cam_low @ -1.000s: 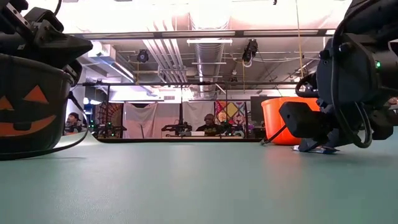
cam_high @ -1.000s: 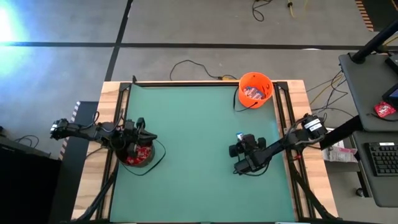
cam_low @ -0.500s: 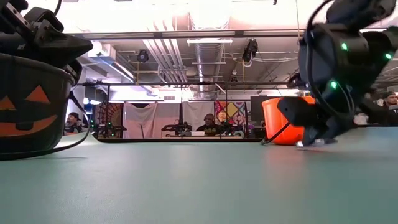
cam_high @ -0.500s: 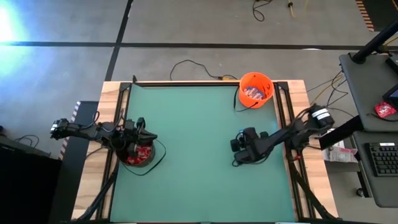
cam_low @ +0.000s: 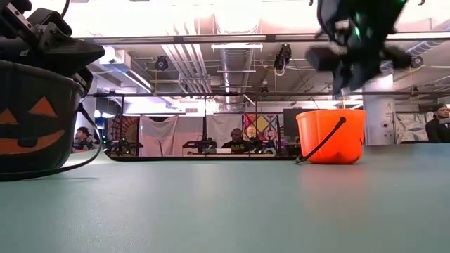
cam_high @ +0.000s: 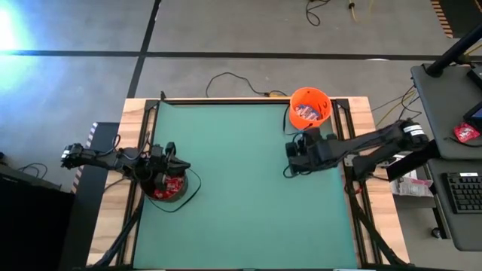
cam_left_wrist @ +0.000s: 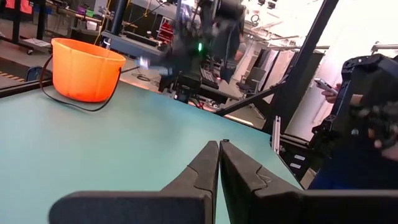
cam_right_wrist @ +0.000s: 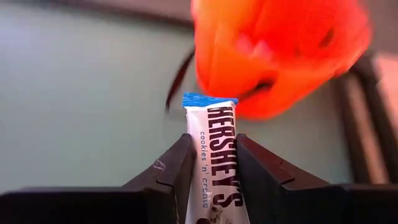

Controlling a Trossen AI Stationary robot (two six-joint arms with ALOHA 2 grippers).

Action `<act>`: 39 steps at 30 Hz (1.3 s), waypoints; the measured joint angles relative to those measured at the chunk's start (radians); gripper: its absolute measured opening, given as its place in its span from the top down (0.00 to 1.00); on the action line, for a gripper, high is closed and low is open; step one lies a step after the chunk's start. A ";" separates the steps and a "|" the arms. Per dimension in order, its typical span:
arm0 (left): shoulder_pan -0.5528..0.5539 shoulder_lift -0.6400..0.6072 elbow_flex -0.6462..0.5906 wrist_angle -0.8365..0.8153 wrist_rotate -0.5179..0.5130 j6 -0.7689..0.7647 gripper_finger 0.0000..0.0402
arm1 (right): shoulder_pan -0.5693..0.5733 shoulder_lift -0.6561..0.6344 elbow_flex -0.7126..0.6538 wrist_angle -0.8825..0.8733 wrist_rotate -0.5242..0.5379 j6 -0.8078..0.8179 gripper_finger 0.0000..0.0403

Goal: Sort candy by brand, put in halloween buckets
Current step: Put the white chocolate into the orange bucket, then return to Home Position

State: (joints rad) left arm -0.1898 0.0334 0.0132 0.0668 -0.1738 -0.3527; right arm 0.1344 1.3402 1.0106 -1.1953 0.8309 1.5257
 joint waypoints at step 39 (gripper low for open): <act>0.000 0.000 0.000 0.000 0.000 0.000 1.00 | -0.963 0.191 0.189 0.295 -0.572 -0.596 0.73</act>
State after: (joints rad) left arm -0.1901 0.0330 0.0128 0.0666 -0.1738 -0.3527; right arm -0.8288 1.5316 1.1999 -0.9005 0.2589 0.9298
